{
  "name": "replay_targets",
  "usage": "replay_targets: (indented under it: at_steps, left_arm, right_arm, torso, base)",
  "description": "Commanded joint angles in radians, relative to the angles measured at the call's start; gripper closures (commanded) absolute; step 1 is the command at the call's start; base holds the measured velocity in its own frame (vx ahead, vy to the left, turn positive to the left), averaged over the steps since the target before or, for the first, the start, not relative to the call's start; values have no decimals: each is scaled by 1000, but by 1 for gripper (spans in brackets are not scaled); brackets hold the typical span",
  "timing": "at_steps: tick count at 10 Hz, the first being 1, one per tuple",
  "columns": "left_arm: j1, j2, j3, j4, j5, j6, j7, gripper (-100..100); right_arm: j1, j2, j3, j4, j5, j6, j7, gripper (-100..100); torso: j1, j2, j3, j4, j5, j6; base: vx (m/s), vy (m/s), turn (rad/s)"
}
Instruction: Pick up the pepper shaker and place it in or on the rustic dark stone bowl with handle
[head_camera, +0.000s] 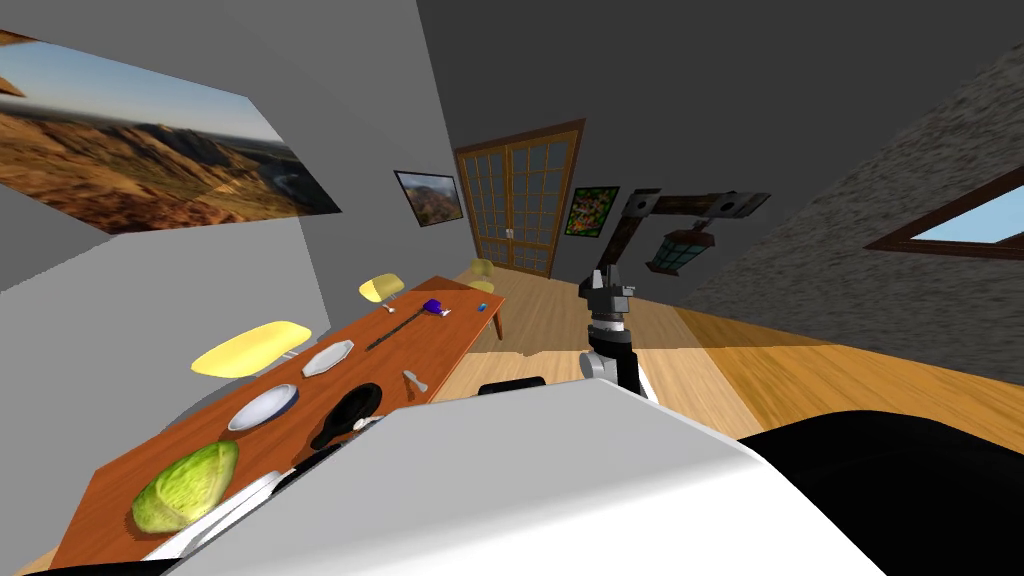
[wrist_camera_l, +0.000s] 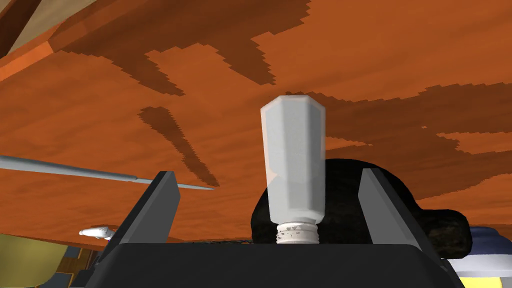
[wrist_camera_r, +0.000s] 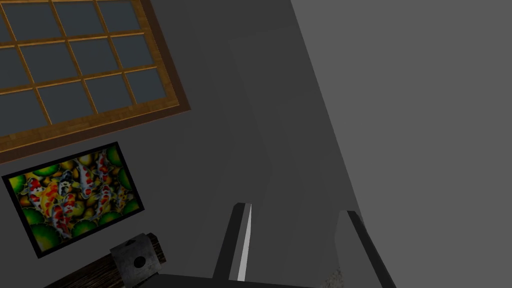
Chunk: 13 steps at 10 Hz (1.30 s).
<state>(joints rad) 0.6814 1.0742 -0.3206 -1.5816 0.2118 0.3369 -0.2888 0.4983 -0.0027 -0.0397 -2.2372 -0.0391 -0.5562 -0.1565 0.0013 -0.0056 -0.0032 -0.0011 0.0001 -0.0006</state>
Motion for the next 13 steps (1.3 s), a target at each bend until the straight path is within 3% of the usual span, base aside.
replay_targets:
  at_steps: [1,2,3,4,7,8,9,13]
  left_arm:
    - [-7,16,-1,29,-1,-4,-7,-100]
    - [-8,11,-3,20,2,-2,-4,-100]
    - [-9,12,-3,23,2,-2,-5,0]
    - [-24,-18,-9,59,-12,-12,-8,-100]
    - [-48,-62,-18,113,-31,-28,-12,-100]
    - [-45,-51,-17,102,-25,-24,-11,-100]
    - [-47,-53,-18,105,-26,-25,-12,100]
    - [-46,-52,-18,105,-26,-25,-12,100]
  right_arm:
    - [0,0,0,0,0,0,0,0]
    - [0,0,0,0,0,0,0,0]
    - [0,0,0,0,0,0,0,0]
    - [0,0,0,0,0,0,0,0]
    - [0,0,0,0,0,0,0,0]
    - [0,0,0,0,0,0,0,0]
    - [0,0,0,0,0,0,0,0]
    - [0,0,0,0,0,0,0,0]
  torso:
    - [0,0,0,0,0,0]
    - [2,1,0,0,0,0]
    - [0,3,2,1,0,0]
    - [-1,5,3,1,0,0]
    - [0,5,3,1,0,0]
    - [0,6,3,1,0,0]
    - [0,6,3,1,0,-1]
    - [-1,5,3,1,1,0]
  base:
    - [70,46,-31]
    - [30,25,-9]
    - [6,4,0]
    - [12,17,-79]
    - [8,27,-63]
    - [2,11,-13]
    - [0,0,0]
    - [0,0,0]
